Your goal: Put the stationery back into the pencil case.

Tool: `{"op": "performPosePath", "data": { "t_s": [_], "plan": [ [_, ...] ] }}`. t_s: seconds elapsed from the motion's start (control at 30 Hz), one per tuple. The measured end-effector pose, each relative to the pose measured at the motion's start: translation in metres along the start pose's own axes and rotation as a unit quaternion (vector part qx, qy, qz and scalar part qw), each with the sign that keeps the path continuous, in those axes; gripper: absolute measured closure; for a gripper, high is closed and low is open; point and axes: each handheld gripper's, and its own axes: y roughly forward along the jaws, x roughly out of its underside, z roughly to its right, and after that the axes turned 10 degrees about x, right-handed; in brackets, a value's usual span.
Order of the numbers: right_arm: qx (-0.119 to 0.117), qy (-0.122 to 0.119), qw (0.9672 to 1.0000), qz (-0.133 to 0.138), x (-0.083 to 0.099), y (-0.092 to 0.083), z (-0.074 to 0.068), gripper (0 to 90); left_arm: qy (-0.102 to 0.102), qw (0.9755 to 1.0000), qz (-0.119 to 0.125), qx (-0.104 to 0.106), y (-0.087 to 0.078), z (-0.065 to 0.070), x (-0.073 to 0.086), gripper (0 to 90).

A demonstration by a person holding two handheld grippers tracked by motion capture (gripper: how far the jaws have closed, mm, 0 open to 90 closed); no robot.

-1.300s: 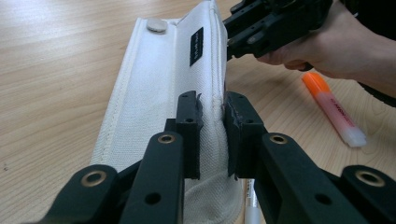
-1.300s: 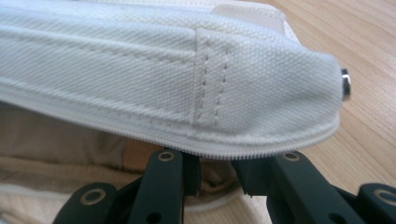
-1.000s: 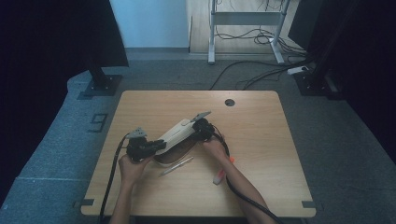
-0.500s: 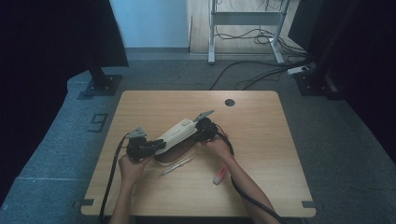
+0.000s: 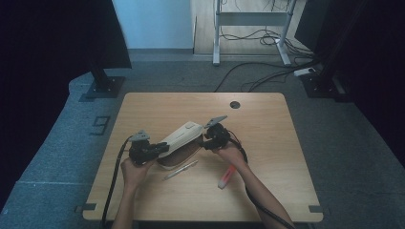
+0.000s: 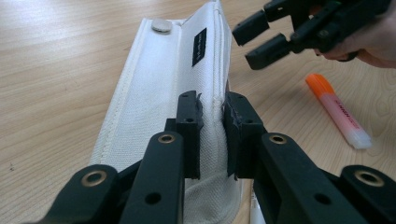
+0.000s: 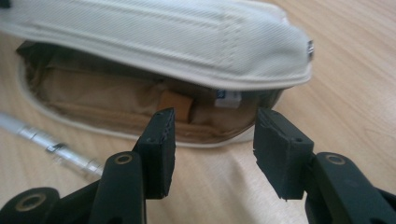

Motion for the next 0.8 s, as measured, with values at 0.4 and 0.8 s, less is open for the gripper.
{"op": "performPosePath", "data": {
  "t_s": [0.4,0.8],
  "plan": [
    [-0.019,-0.012,0.9998,0.000,0.011,-0.008,-0.015,47.1,-0.001,1.0000,0.000,-0.001,-0.001,-0.001,0.000,77.1],
    [-0.021,-0.016,0.9997,0.000,0.024,-0.021,-0.019,41.0,-0.001,1.0000,0.001,-0.002,-0.002,-0.001,0.001,77.1]
  ]
}}
